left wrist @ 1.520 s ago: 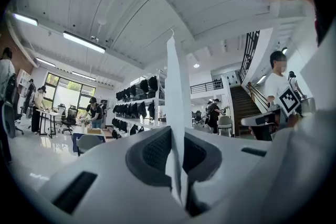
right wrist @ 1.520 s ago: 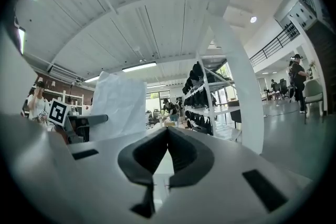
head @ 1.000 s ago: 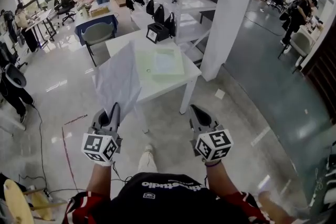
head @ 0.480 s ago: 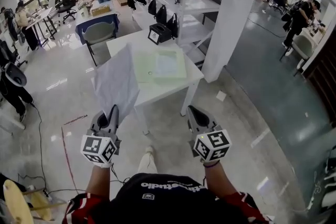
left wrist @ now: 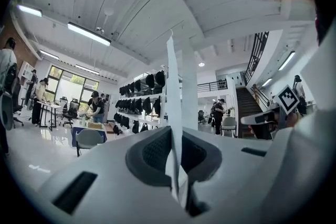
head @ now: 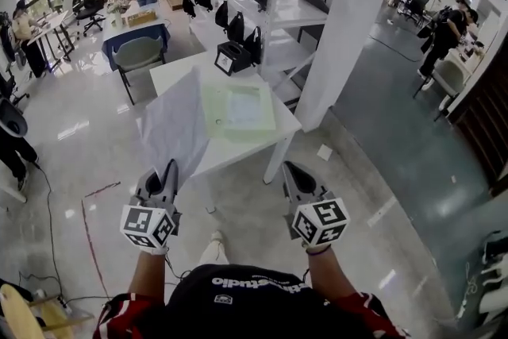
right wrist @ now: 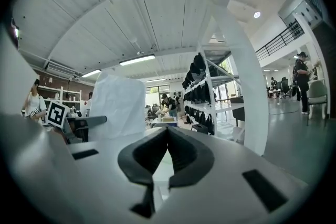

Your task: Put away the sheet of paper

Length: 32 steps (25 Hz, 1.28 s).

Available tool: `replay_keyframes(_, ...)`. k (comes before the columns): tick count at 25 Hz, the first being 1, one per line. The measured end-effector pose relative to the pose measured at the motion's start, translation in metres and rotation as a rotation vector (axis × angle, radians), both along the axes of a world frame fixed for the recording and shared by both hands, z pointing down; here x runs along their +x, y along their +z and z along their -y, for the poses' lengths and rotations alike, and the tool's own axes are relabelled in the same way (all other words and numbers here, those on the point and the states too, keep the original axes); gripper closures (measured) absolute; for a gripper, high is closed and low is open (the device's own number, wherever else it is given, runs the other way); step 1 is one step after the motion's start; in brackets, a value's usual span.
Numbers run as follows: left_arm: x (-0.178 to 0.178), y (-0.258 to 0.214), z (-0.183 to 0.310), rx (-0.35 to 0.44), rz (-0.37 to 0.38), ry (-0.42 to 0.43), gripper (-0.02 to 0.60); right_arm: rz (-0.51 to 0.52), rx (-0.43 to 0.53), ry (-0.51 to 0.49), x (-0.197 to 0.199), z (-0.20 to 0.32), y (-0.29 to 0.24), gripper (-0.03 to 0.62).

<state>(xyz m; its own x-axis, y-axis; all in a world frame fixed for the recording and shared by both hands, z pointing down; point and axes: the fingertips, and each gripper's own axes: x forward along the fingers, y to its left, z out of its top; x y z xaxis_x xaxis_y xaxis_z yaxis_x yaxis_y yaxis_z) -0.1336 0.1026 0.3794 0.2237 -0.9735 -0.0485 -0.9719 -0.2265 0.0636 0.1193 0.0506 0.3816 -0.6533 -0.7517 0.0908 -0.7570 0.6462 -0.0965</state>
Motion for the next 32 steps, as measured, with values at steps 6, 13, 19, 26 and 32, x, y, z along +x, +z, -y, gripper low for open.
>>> replay_keyframes(6,-0.012,0.001,0.035,0.002,-0.017,0.012,0.577,-0.030,-0.010,0.023,-0.007,0.036,0.001,0.591)
replay_keyframes(13,-0.037,0.006,0.077,-0.011,-0.039,0.021,0.577,-0.063,-0.007,0.029,-0.033,0.072,-0.001,0.591)
replay_keyframes(19,-0.060,0.009,0.117,-0.013,-0.021,0.045,0.575,-0.068,0.012,0.069,-0.051,0.102,-0.005,0.591)
replay_keyframes(26,-0.086,0.013,0.147,-0.024,-0.037,0.078,0.577,-0.084,0.013,0.079,-0.084,0.126,-0.009,0.591)
replay_keyframes(32,-0.112,0.020,0.170,-0.035,-0.035,0.089,0.575,-0.104,0.009,0.080,-0.113,0.144,-0.010,0.591)
